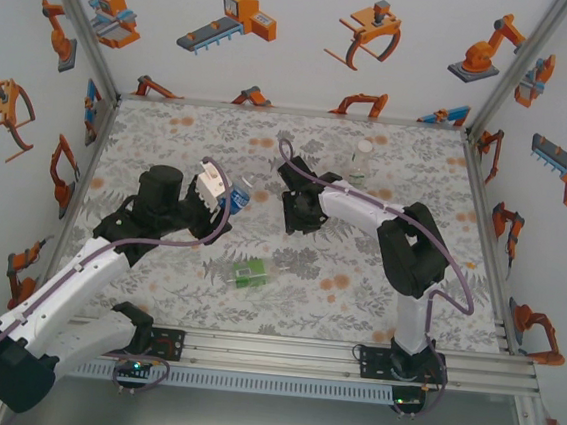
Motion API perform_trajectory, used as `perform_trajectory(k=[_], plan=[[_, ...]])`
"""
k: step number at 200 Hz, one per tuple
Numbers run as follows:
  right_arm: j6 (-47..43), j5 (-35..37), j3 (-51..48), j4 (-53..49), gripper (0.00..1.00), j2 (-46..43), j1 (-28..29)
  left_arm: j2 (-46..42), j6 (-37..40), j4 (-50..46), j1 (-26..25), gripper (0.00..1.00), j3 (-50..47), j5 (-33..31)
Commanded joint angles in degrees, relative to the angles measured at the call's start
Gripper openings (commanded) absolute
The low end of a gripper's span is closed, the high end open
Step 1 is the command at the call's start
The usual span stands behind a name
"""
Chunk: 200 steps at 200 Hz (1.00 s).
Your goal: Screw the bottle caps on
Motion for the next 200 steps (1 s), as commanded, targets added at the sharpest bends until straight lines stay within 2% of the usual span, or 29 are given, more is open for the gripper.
perform_trajectory(k=[1, 200], plan=[[1.4, -0.7, -0.8, 0.7, 0.42, 0.5, 0.1, 0.0, 1.0, -0.9, 0.2, 0.00, 1.9, 1.3], [1.6, -0.6, -0.2, 1.0, 0.41, 1.9, 0.0, 0.4, 1.2, -1.4, 0.3, 0.00, 2.3, 1.1]])
